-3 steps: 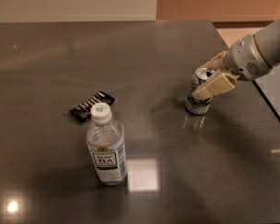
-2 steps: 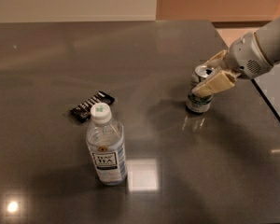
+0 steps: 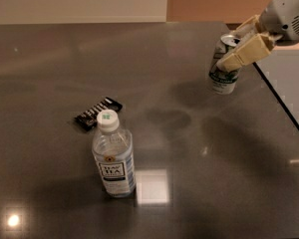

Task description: Pick 7up can

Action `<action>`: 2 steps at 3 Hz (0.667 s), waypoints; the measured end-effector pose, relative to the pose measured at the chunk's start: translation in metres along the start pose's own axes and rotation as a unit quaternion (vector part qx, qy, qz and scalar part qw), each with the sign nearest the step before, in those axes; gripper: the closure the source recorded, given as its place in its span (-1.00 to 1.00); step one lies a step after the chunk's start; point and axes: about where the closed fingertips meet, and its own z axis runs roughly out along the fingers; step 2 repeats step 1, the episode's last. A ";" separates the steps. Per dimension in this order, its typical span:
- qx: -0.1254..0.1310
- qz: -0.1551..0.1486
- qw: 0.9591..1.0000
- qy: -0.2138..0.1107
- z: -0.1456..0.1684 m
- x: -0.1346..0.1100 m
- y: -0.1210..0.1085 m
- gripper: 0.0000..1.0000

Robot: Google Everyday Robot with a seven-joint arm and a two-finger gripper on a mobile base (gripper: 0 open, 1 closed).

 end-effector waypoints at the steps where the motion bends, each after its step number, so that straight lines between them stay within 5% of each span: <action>1: 0.000 0.000 1.000 0.000 0.001 0.000 0.000 1.00; 2: 0.000 0.000 1.000 0.000 0.001 0.000 0.000 1.00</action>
Offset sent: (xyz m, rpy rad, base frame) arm 0.0000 0.0000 0.0000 0.0000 0.0000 0.0000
